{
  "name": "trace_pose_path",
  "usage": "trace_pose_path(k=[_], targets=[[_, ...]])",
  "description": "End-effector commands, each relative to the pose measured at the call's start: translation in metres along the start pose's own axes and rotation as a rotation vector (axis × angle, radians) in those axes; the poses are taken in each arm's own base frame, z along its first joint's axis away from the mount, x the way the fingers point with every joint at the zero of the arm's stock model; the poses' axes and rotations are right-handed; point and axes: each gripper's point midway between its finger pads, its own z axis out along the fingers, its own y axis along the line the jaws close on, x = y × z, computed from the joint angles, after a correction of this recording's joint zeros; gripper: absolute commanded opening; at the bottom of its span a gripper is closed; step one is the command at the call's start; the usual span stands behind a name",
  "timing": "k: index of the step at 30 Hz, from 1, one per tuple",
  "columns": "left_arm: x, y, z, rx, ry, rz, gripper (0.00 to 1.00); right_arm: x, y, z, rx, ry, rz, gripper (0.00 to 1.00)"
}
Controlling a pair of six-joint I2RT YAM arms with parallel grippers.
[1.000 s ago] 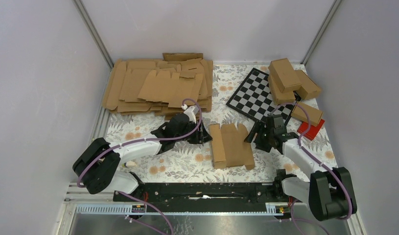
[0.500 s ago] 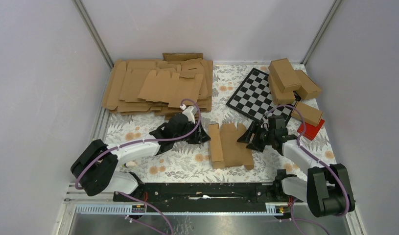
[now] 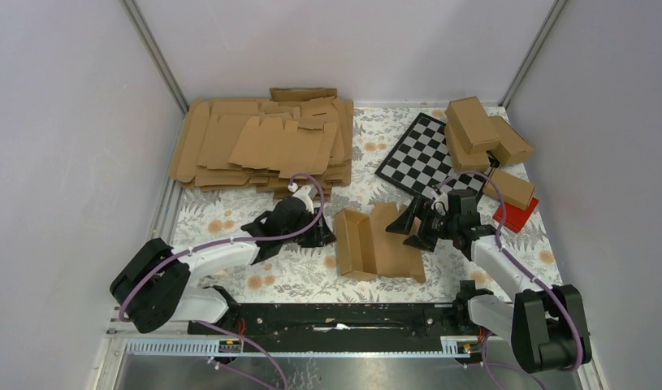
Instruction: Fold the paper box
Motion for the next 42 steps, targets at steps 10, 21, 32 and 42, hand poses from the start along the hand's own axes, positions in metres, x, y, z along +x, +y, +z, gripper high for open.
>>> trace_pose_path(k=[10,21,32,42], targets=[[0.023,0.027,0.011,-0.065,0.050,-0.018,0.33,-0.043,-0.049,-0.036,0.402,-0.256,-0.126,1.00],[-0.040,-0.083,-0.007,0.123,-0.078,0.129,0.99,-0.018,-0.030,-0.007,0.246,-0.060,-0.153,0.99],[-0.039,-0.088,0.057,-0.084,0.064,0.135,0.99,-0.017,-0.001,0.003,0.304,-0.110,-0.281,0.92],[-0.028,-0.057,0.072,-0.230,0.084,0.099,0.85,-0.058,-0.012,-0.060,0.476,-0.472,-0.313,0.93]])
